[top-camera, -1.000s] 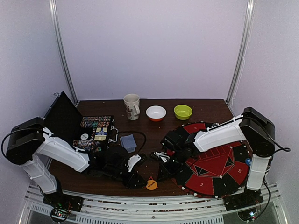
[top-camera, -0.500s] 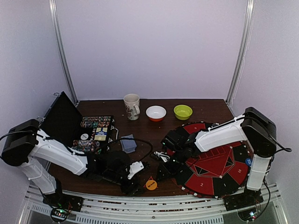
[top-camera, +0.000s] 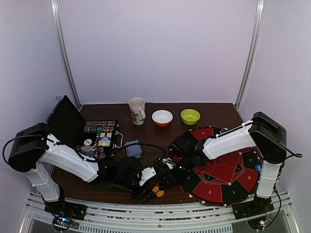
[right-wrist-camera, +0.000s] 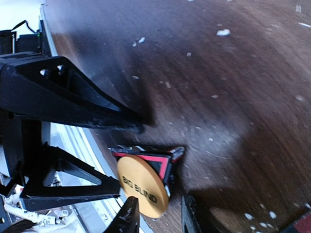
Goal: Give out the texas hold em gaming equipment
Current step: Pick up the big blind button from the center of the board, then place the big blind button at position 3.
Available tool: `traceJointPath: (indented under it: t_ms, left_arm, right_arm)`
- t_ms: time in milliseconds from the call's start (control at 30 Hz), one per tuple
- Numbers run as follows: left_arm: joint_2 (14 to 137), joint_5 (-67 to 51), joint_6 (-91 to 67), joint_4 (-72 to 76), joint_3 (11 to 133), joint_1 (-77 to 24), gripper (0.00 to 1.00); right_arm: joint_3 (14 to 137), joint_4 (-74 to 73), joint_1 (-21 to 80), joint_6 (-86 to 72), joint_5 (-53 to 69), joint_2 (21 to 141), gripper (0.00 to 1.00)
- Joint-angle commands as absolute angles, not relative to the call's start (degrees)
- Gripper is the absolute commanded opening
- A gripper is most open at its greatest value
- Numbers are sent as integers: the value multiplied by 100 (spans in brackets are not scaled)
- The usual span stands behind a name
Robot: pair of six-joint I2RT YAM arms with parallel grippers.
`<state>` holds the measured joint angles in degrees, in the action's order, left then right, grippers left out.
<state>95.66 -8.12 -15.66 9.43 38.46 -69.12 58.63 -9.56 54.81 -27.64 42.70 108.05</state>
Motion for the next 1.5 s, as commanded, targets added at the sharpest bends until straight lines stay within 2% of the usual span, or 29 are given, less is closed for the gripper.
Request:
traceJointPath:
  t_ms: [0,200,567,900,1067,1267,1467]
  left_arm:
    - [9862,-709,-1585,590,3741,-6935,60]
    - [9966,-554,-1583,541,3691,-6935,54]
    - [9761,-625,-1572,455,3593,-6935,56]
    - [8639,-585,-1563,447,3217,-6930,62]
    - [8383,-244,-1844,-66,3431,-6715,64]
    - [7721,118,-2364,-742,3618,-5859,67]
    - [7030,419,-2463,-1076,3520,-5587,72]
  right_arm:
    - [5670,-579,5449,-2942,4622,11038,30]
    - [5642,-405,5451,-3015,4720,11163,22]
    - [5971,-1437,5403,-2536,4206,10943,1]
    - [6698,-2460,5182,-2144,4367,10344,0]
    - [6364,-2908,4647,-2024,4016,9892,0]
    - [5914,-2652,4383,-2032,4064,10059,0]
    - [6087,-2173,4364,-2090,4120,10492,0]
